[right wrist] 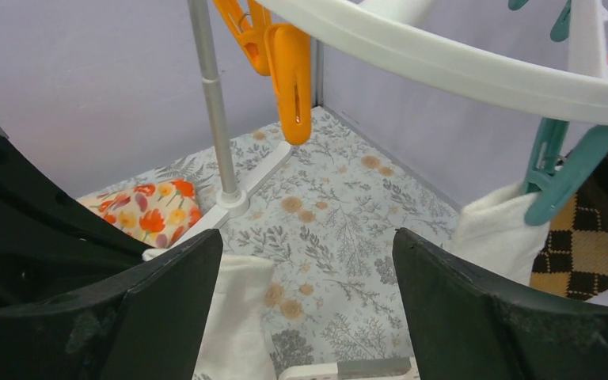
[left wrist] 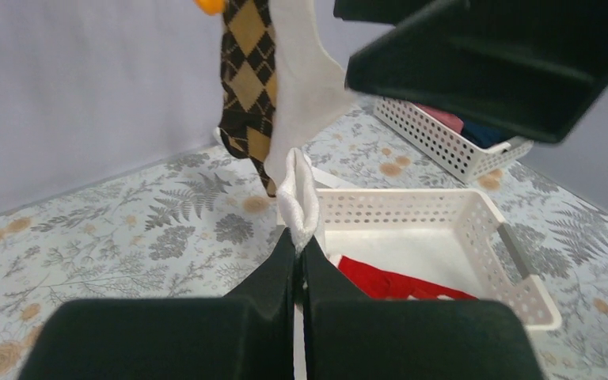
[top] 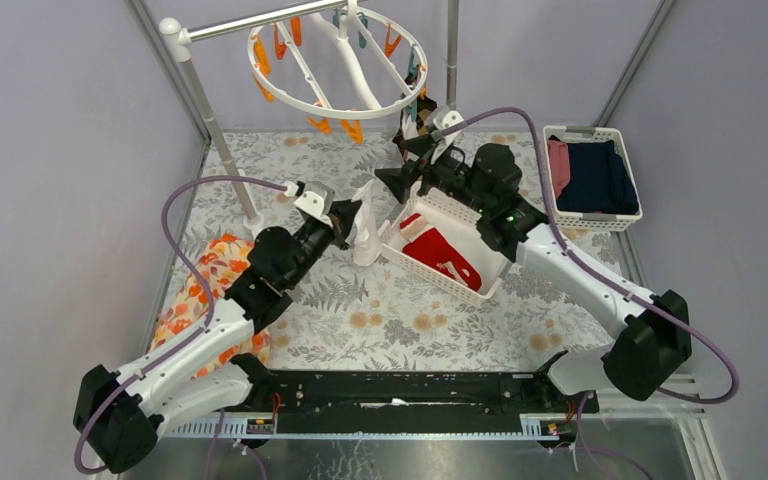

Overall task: Clip the socks to the hanger
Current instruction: Open the clamp at the hanger.

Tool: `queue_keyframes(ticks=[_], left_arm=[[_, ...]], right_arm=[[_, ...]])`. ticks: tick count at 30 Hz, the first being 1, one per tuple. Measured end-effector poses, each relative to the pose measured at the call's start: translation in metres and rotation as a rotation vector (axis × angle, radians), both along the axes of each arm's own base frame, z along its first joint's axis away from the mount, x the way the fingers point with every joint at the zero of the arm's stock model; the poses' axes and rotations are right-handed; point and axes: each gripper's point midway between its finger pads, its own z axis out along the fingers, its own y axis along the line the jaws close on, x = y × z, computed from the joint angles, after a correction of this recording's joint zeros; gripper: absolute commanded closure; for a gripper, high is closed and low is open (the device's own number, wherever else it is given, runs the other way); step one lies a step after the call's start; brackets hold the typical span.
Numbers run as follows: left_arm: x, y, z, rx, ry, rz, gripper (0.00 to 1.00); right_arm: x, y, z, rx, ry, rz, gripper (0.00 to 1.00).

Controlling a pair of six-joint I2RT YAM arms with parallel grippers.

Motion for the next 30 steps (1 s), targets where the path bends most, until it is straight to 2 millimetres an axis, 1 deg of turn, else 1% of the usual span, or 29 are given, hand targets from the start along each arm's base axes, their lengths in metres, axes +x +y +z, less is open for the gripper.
queue_keyframes(ticks=[3, 7, 9, 11, 14, 17, 20, 23, 26, 28, 30], left_arm=[[0.011, 0.007, 0.001, -0.003, -0.008, 0.024, 1.0], [0.026, 0.022, 0.0, -0.024, 0.002, 0.06, 1.0], [0.03, 0.026, 0.002, -0.041, 0.006, 0.064, 1.0], [0.033, 0.029, 0.009, -0.057, 0.003, 0.063, 1.0], [0.035, 0.029, 0.029, -0.084, -0.027, 0.046, 1.0], [0.035, 0.027, 0.056, -0.107, -0.08, 0.019, 1.0], [0.036, 0.024, 0.07, -0.106, -0.107, -0.008, 1.0], [0.036, 0.023, 0.067, -0.082, -0.11, -0.028, 1.0], [0.032, 0.024, 0.058, -0.047, -0.115, -0.024, 1.0], [0.029, 0.028, 0.049, -0.015, -0.109, -0.006, 1.0], [0.025, 0.031, 0.045, 0.013, -0.113, 0.008, 1.0]], right_arm=[[0.002, 0.014, -0.003, -0.006, -0.027, -0.034, 0.14], [0.003, 0.029, -0.005, -0.013, -0.07, -0.087, 0.14], [0.002, 0.035, -0.005, -0.018, -0.08, -0.12, 0.15], [0.001, 0.04, -0.001, -0.018, -0.089, -0.162, 0.15], [-0.003, 0.047, 0.016, 0.002, -0.111, -0.241, 0.16], [-0.01, 0.054, 0.041, 0.04, -0.141, -0.33, 0.16], [-0.016, 0.063, 0.06, 0.084, -0.165, -0.423, 0.18], [-0.019, 0.071, 0.064, 0.105, -0.174, -0.517, 0.21], [-0.018, 0.075, 0.056, 0.105, -0.168, -0.607, 0.23], [-0.015, 0.073, 0.051, 0.099, -0.161, -0.672, 0.24], [-0.012, 0.071, 0.052, 0.104, -0.159, -0.723, 0.25]])
